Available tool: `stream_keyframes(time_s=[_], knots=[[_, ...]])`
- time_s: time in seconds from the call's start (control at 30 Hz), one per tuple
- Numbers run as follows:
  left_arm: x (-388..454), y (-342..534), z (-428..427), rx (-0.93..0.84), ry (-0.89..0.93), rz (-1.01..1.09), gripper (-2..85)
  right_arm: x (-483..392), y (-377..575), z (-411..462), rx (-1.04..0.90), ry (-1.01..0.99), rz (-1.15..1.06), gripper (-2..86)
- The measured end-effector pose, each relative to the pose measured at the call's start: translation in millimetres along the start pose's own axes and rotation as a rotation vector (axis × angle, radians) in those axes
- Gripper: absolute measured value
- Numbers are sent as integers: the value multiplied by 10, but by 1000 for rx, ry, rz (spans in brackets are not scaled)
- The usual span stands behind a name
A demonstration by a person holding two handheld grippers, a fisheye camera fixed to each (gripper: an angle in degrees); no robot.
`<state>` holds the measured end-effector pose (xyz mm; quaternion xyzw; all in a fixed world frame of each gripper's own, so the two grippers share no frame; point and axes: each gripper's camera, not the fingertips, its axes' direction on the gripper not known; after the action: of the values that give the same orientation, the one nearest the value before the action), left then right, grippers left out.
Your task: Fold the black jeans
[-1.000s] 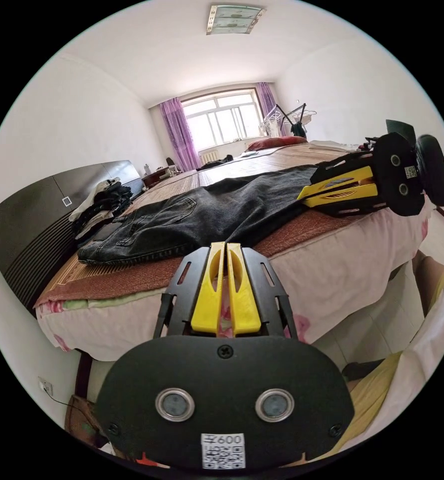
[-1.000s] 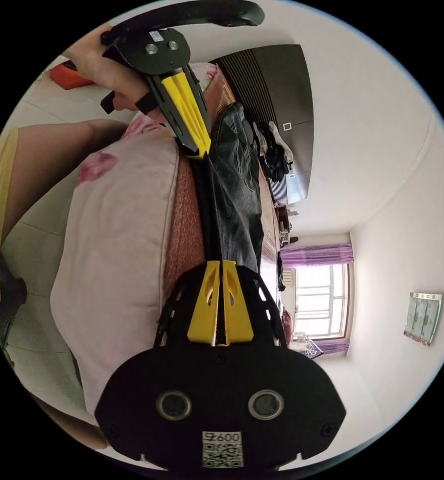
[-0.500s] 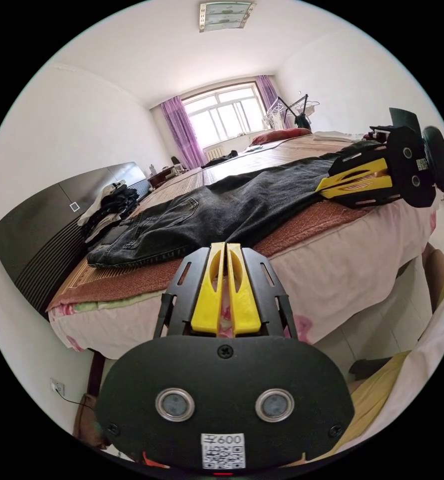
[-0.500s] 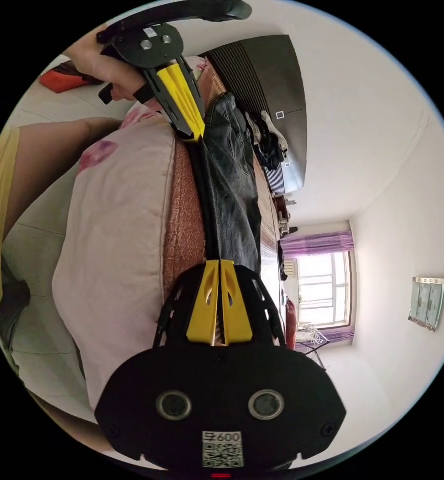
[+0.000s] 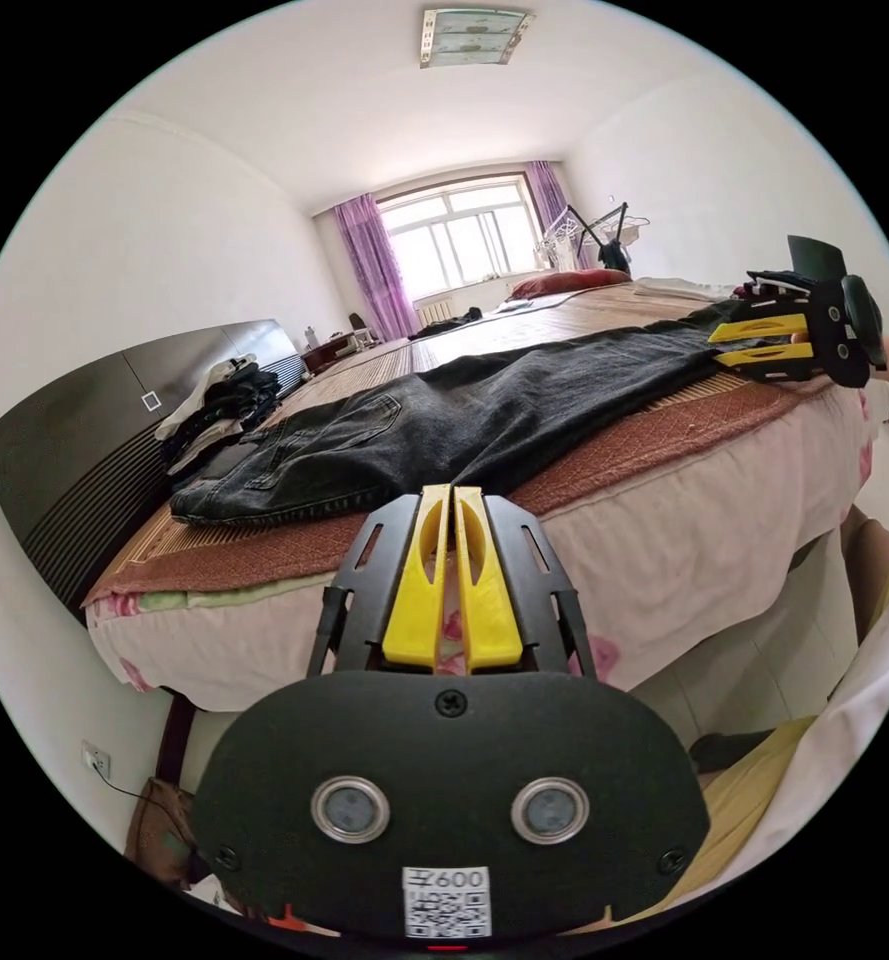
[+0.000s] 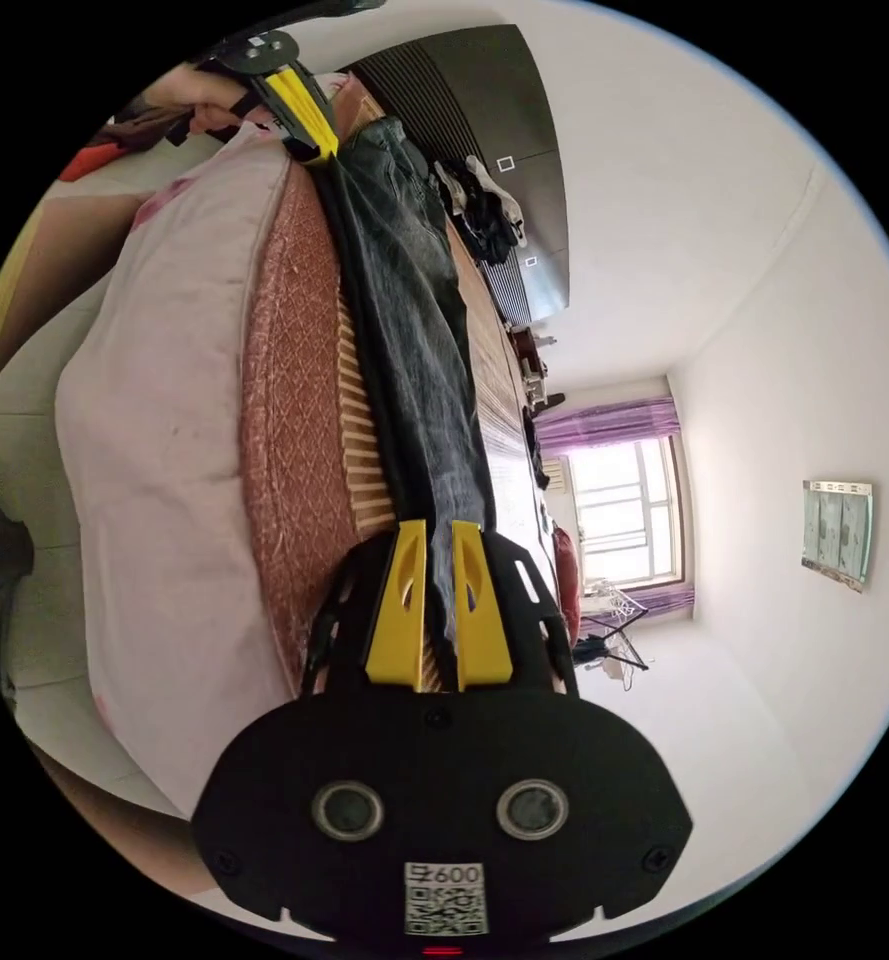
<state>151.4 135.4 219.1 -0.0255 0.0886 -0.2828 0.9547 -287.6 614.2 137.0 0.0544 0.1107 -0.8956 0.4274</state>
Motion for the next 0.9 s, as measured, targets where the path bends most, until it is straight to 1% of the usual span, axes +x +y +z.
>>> stream_keyframes(time_s=[0.1, 0.17, 0.23, 0.27, 0.33, 0.43, 0.5, 0.57, 0.63, 0.73, 0.8, 0.87, 0.9], knots=[[7, 26, -10, 6, 2, -14, 4, 38, 259, 53, -28, -28, 10, -4], [5, 46, -18, 12, 4, -39, 4, 29, 464, 258, -179, 41, -12, -4], [18, 62, -26, 16, 2, -54, 4, 34, 655, 297, -176, 33, -21, -5], [31, 71, -32, 18, -1, -62, 4, 56, 762, 291, -164, 0, -10, -6], [44, 88, -44, 21, 0, -75, 4, 87, 879, 293, -169, -5, 21, -8], [62, 95, -61, 20, 4, -72, 5, -19, 1181, 558, -405, 53, -84, -8], [79, 105, -71, 22, 4, -70, 5, -53, 1426, 545, -373, 67, -102, -9], [96, 113, -83, 23, 4, -70, 5, -36, 1711, 466, -301, 63, -75, -9], [119, 109, -95, 20, 3, -65, 6, -9, 1897, 425, -271, 70, -52, -9], [195, 91, -119, 9, -10, -35, 6, -18, 2200, 419, -279, 104, -86, -9], [223, 97, -133, 10, -14, -41, 6, -44, 2415, 488, -345, 160, -107, -9], [247, 104, -147, 12, -16, -49, 6, -27, 2759, 603, -481, 254, -70, -9], [269, 102, -158, 12, -20, -49, 6, -19, 2840, 591, -488, 260, -52, -9]])
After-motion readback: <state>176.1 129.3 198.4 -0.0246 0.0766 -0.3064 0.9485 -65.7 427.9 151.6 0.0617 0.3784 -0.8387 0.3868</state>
